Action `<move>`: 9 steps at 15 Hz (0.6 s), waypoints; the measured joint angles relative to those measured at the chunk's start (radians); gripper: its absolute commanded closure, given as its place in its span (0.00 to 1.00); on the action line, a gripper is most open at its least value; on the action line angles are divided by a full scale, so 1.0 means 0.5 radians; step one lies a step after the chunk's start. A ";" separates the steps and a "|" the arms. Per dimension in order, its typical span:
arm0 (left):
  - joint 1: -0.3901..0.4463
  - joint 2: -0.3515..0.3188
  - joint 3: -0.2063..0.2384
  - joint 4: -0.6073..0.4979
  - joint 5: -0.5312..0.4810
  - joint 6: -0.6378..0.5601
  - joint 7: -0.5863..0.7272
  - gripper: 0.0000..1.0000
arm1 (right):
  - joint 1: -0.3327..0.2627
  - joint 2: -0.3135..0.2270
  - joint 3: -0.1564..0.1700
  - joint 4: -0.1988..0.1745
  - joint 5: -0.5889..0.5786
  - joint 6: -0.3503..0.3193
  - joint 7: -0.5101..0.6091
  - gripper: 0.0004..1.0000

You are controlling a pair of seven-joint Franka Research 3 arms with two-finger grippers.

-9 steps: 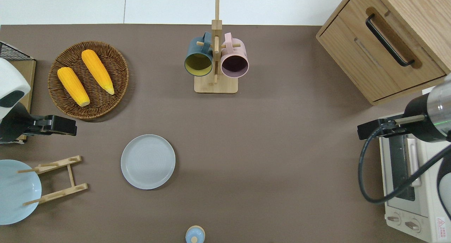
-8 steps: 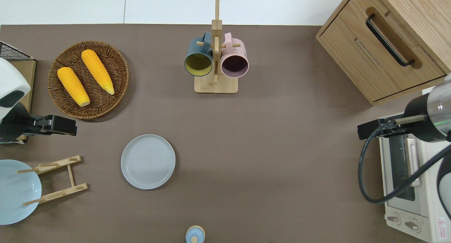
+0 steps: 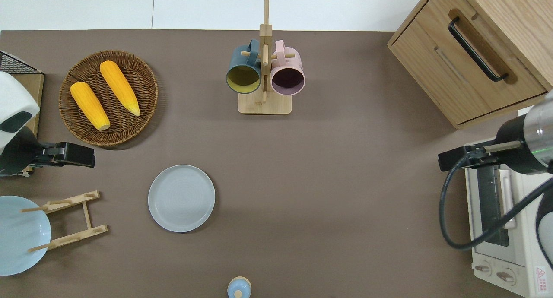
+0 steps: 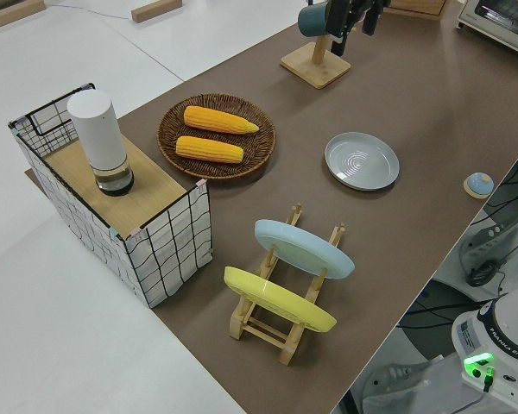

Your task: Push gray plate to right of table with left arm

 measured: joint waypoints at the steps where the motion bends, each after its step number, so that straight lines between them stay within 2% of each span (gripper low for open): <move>1: 0.000 0.000 0.000 0.000 0.000 -0.001 0.000 0.01 | 0.000 0.000 0.000 0.000 0.000 0.000 0.000 0.02; 9: 0.000 -0.006 -0.006 -0.064 0.000 -0.005 0.000 0.01 | 0.000 0.000 0.000 0.000 0.000 0.000 0.000 0.02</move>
